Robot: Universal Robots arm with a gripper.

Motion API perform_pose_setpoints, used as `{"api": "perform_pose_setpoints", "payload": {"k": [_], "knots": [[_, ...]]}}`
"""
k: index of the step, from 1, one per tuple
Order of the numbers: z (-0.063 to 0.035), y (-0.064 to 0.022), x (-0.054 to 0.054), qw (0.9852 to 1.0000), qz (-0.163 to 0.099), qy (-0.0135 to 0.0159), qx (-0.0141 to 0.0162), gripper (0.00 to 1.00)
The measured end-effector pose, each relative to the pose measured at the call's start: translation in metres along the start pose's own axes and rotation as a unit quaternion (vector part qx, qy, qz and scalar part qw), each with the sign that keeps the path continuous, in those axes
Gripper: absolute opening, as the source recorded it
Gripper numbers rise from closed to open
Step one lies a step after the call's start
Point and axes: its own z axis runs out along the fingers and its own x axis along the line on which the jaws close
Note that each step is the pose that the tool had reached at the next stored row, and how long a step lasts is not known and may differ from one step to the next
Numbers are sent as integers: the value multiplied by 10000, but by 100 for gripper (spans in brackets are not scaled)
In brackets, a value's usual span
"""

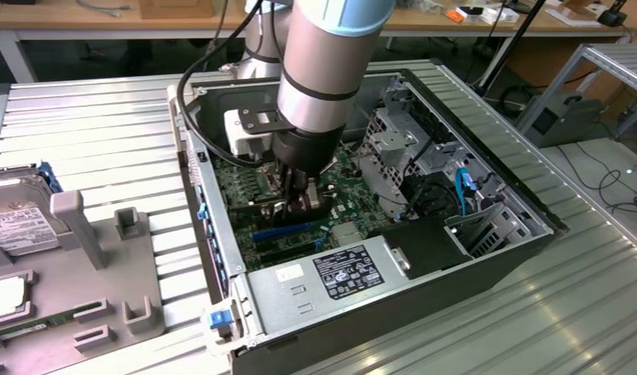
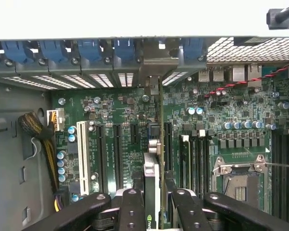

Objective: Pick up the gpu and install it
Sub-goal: 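Insert the gpu into the slot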

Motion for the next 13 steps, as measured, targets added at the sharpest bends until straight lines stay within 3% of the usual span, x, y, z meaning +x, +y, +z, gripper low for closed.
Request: {"api": "perform_pose_setpoints", "payload": {"k": [1,3,6,8,13], "knots": [[2,0,0,10000,0,4,0,27],[5,0,0,10000,2,84,4,27],[7,-15,0,9999,3,123,4,27],[7,-61,-1,9999,3,125,3,27],[7,-64,-2,9999,4,126,2,27]]}}
